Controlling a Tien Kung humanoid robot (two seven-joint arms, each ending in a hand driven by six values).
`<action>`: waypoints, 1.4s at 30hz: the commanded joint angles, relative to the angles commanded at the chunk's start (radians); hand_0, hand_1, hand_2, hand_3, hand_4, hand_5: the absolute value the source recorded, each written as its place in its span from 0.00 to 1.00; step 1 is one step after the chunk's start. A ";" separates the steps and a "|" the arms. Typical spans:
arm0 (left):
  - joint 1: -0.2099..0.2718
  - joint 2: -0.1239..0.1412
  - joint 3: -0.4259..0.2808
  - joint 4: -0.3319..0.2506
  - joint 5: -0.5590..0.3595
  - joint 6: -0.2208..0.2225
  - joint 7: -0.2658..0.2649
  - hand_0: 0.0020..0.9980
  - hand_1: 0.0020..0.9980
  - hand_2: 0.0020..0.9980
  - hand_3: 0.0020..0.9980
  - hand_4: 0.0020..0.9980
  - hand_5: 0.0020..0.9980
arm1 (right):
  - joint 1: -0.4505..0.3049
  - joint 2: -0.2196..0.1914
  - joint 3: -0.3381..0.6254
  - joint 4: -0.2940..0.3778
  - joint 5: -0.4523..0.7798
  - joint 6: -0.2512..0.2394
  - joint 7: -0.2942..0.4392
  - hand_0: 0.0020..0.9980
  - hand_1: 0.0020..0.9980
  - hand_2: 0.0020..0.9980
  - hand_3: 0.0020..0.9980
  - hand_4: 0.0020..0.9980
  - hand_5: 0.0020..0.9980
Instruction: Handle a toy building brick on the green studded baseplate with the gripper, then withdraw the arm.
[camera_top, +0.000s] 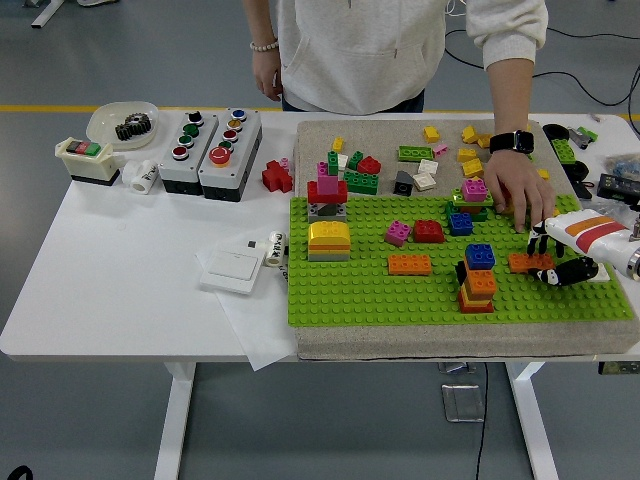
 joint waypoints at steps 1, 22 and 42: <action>0.000 0.000 0.000 0.000 0.000 0.000 0.000 0.56 0.64 0.70 0.62 0.64 0.76 | 0.000 -0.002 0.001 0.002 0.001 0.000 0.000 0.27 0.37 0.48 0.51 0.67 0.33; 0.002 0.001 0.000 0.001 0.001 -0.003 -0.001 0.56 0.64 0.70 0.62 0.64 0.77 | -0.009 -0.014 0.028 0.050 0.007 -0.006 0.006 0.26 0.37 0.48 0.51 0.66 0.32; 0.030 -0.001 -0.019 0.006 0.027 -0.011 0.003 0.56 0.64 0.70 0.62 0.64 0.77 | -0.057 -0.040 0.138 0.189 0.035 -0.020 0.013 0.26 0.37 0.48 0.52 0.65 0.32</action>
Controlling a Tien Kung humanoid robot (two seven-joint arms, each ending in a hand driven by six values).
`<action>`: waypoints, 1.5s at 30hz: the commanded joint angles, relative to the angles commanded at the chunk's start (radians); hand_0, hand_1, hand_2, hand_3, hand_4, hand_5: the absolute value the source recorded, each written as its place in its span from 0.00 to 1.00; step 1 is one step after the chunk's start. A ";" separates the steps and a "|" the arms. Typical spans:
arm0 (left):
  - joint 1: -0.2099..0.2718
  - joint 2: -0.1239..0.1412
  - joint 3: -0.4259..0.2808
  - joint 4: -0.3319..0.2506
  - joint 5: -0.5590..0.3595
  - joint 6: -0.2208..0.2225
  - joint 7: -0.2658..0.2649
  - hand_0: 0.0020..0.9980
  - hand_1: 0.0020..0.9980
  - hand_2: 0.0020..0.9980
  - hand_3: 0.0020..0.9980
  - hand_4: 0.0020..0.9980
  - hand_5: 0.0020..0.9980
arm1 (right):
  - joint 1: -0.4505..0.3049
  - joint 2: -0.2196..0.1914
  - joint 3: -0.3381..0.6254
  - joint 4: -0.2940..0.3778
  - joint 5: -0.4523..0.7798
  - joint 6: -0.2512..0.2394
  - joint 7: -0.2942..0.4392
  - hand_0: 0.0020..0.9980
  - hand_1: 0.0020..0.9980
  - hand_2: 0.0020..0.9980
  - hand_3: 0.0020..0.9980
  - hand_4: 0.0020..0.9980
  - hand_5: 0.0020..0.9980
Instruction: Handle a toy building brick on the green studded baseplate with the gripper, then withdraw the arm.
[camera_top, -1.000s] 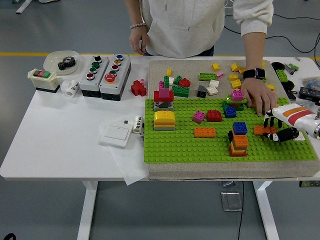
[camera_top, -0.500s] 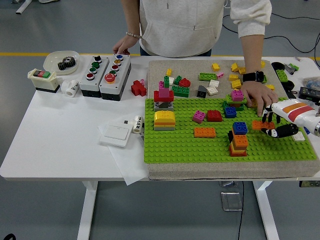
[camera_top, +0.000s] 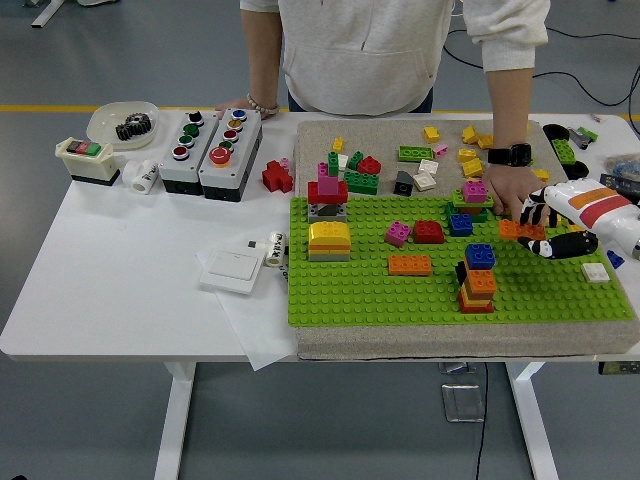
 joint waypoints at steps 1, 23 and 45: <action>0.002 0.000 -0.002 0.000 0.002 0.000 0.000 0.56 0.64 0.70 0.62 0.64 0.77 | -0.003 -0.001 0.003 0.007 0.001 0.000 0.000 0.26 0.37 0.48 0.52 0.65 0.32; 0.036 -0.005 -0.041 0.006 0.057 -0.029 -0.001 0.56 0.63 0.69 0.62 0.64 0.77 | -0.083 -0.020 0.066 0.229 0.029 -0.019 0.004 0.27 0.38 0.48 0.52 0.64 0.31; 0.036 -0.008 -0.047 0.007 0.070 -0.034 -0.001 0.56 0.63 0.69 0.62 0.64 0.77 | -0.129 -0.025 0.064 0.301 -0.004 -0.055 0.031 0.28 0.38 0.49 0.52 0.64 0.30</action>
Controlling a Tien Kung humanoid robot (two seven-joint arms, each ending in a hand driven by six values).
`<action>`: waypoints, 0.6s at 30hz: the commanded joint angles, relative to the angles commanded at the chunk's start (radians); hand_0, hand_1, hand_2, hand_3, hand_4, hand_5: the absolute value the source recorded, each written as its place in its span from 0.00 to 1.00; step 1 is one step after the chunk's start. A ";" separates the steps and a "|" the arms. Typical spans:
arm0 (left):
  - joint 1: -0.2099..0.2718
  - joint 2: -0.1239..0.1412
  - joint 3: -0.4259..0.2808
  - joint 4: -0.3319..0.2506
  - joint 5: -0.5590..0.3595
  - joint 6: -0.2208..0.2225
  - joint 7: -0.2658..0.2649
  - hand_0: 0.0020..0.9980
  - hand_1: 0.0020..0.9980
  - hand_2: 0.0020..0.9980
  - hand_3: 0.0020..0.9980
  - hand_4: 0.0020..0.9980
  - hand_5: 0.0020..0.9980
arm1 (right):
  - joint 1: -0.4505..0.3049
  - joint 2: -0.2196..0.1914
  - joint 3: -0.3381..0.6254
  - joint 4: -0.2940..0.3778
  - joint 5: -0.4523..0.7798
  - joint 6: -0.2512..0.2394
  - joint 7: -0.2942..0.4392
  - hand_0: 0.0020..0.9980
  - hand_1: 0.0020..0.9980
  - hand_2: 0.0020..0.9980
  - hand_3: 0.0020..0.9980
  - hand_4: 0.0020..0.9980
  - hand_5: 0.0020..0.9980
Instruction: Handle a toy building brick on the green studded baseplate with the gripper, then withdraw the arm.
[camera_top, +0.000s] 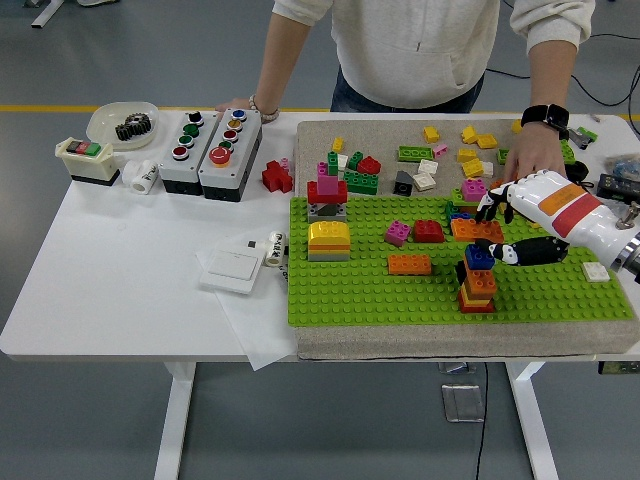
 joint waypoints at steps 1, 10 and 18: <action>0.000 0.000 0.000 0.000 0.001 0.000 0.000 0.56 0.63 0.69 0.62 0.64 0.77 | -0.001 0.001 -0.001 -0.006 -0.004 0.000 0.001 0.28 0.38 0.49 0.52 0.64 0.29; -0.002 0.000 -0.002 -0.001 0.006 -0.002 -0.001 0.56 0.63 0.70 0.62 0.64 0.77 | -0.005 0.002 -0.007 -0.018 -0.011 -0.004 0.006 0.28 0.38 0.49 0.52 0.63 0.29; -0.003 -0.001 -0.002 -0.002 0.008 -0.002 -0.001 0.56 0.63 0.70 0.62 0.64 0.77 | -0.007 0.005 -0.013 -0.042 -0.016 -0.006 0.010 0.28 0.39 0.49 0.52 0.64 0.28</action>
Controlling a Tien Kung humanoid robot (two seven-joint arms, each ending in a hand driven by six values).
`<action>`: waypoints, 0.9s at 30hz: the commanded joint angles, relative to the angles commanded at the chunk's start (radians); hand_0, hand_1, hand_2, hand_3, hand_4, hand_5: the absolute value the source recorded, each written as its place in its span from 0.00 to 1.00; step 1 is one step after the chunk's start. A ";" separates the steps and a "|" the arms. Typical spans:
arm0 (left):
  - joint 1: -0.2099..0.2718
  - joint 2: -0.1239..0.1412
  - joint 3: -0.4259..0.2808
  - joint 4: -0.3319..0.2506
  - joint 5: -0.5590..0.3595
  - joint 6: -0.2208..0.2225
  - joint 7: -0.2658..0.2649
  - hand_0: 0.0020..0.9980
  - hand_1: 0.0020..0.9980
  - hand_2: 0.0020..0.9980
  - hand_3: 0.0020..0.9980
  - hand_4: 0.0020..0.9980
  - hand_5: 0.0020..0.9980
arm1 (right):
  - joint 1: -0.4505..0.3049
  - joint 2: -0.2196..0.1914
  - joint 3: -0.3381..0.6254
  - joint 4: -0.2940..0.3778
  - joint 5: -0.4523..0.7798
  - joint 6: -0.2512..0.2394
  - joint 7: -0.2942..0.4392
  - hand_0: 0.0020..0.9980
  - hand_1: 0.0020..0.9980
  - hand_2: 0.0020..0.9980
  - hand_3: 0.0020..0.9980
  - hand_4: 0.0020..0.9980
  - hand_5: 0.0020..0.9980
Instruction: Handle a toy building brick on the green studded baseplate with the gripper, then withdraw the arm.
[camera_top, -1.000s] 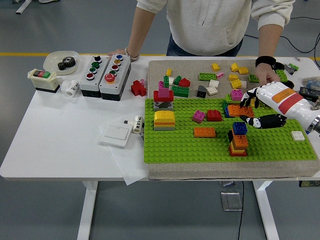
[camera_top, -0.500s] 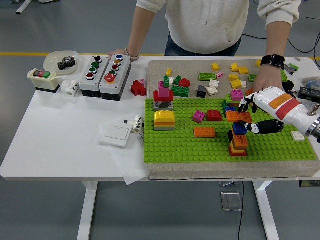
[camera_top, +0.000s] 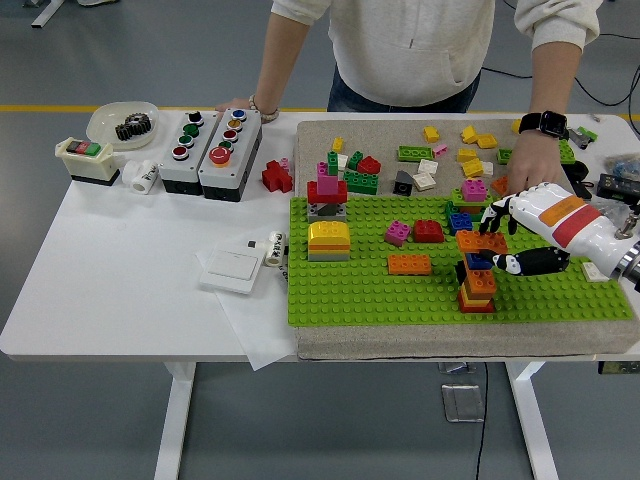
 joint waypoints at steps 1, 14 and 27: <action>0.000 0.000 0.000 0.000 0.001 0.000 0.000 0.56 0.63 0.70 0.62 0.64 0.77 | 0.000 0.001 0.000 -0.003 0.000 0.000 0.001 0.28 0.39 0.49 0.52 0.64 0.28; -0.002 -0.001 -0.001 -0.002 0.004 -0.002 0.000 0.56 0.63 0.70 0.62 0.64 0.77 | 0.002 0.007 -0.007 -0.025 0.000 -0.001 0.006 0.28 0.39 0.49 0.52 0.63 0.28; -0.003 -0.001 0.000 -0.002 0.007 -0.004 -0.001 0.56 0.63 0.70 0.62 0.64 0.77 | 0.000 0.010 -0.008 -0.037 -0.005 -0.001 0.012 0.28 0.39 0.49 0.53 0.64 0.28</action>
